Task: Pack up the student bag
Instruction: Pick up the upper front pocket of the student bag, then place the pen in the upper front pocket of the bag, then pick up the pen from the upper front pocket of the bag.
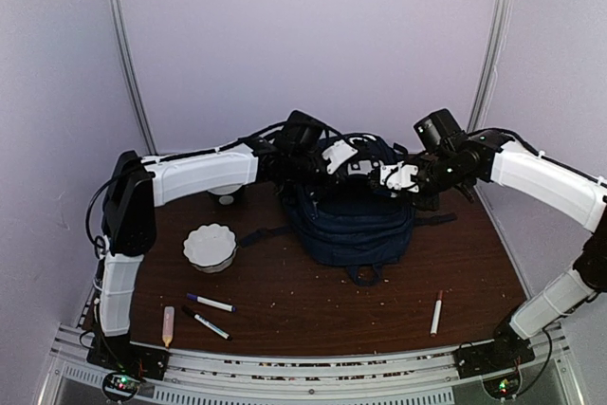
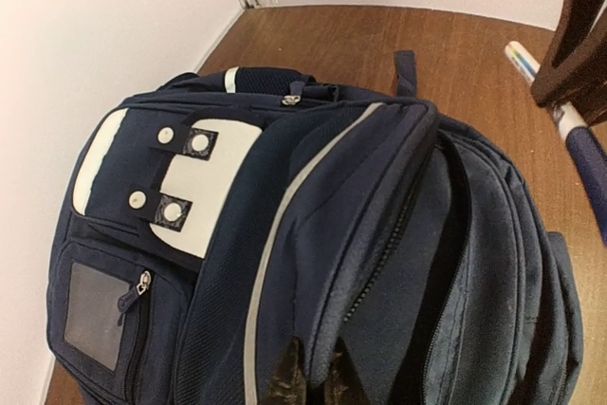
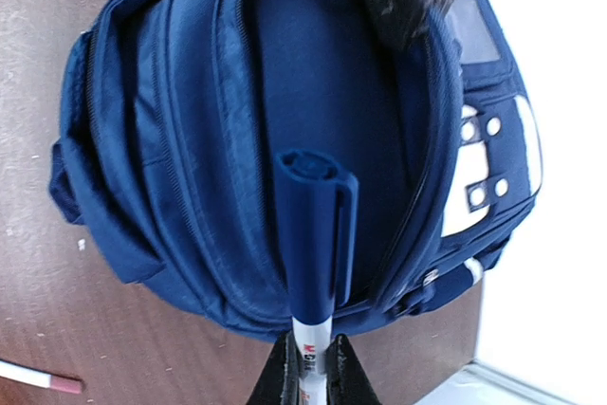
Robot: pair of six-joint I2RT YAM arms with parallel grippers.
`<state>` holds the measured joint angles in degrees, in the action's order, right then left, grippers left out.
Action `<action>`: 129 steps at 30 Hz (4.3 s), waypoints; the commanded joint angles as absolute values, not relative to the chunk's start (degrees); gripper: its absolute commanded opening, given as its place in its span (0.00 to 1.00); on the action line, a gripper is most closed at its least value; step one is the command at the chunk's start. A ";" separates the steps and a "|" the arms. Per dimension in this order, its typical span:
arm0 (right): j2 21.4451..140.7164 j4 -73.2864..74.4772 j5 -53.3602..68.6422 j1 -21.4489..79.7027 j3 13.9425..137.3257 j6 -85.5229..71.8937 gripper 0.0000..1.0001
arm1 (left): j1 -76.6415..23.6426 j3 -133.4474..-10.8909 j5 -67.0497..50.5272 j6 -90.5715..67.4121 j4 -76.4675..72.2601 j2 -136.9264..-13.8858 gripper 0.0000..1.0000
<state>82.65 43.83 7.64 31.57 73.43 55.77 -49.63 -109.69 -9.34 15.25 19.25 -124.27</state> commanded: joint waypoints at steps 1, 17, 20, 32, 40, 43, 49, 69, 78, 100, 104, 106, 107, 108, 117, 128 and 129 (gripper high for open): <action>85.38 39.37 0.73 34.58 75.37 58.60 0.00 | -49.08 -113.47 -13.64 12.19 13.56 -119.31 0.00; 97.11 24.63 -8.28 40.22 75.59 64.27 0.00 | -47.82 -113.81 -19.24 7.76 12.28 -117.85 0.00; 99.98 20.58 -10.79 40.43 75.39 66.14 0.00 | -47.72 -113.68 -19.97 7.41 12.22 -117.55 0.00; 109.63 1.63 -20.78 40.35 75.85 70.36 0.11 | -47.20 -112.56 -21.89 6.20 11.07 -116.66 0.00; 106.32 1.05 -20.00 40.34 72.98 68.46 0.30 | -46.79 -110.78 -21.35 5.68 10.12 -116.69 0.00; 102.88 4.10 -18.12 40.34 71.81 65.70 0.32 | -46.52 -110.12 -21.15 5.09 9.08 -116.72 0.00; 93.49 16.39 -8.48 40.69 68.42 60.27 0.33 | -45.65 -109.54 -20.57 3.66 8.26 -117.60 0.00; 74.51 67.15 9.93 40.43 54.40 62.07 0.30 | -44.30 -107.10 -20.91 1.00 7.08 -119.38 0.00; 71.57 68.90 4.57 41.27 46.36 68.76 0.37 | -44.19 -106.32 -21.27 0.52 6.93 -119.36 0.00; 78.01 47.74 -4.03 49.00 34.92 67.79 0.39 | -43.78 -106.74 -21.62 0.44 7.56 -119.15 0.00; 80.90 44.81 -1.61 48.99 38.02 63.23 0.36 | -43.68 -106.49 -21.58 0.48 7.40 -119.10 0.00; 82.80 44.23 -0.39 48.87 40.50 60.31 0.34 | -43.68 -106.44 -21.70 0.36 7.22 -119.12 0.00; 84.48 44.58 0.52 48.86 41.78 59.26 0.33 | -43.73 -106.44 -21.77 0.31 7.26 -119.13 0.00; 85.56 44.96 1.44 48.80 42.78 58.64 0.32 | -43.65 -106.44 -21.87 0.27 7.29 -119.04 0.00; 91.34 46.10 4.33 48.02 46.31 53.75 0.29 | -43.62 -105.91 -21.93 0.20 7.47 -118.86 0.00; 86.91 46.74 1.87 47.04 43.28 51.80 0.32 | -43.51 -105.63 -22.36 -0.05 6.62 -119.10 0.00; 86.70 46.24 1.32 47.02 43.13 51.85 0.31 | -43.51 -105.60 -22.41 -0.15 6.47 -119.17 0.00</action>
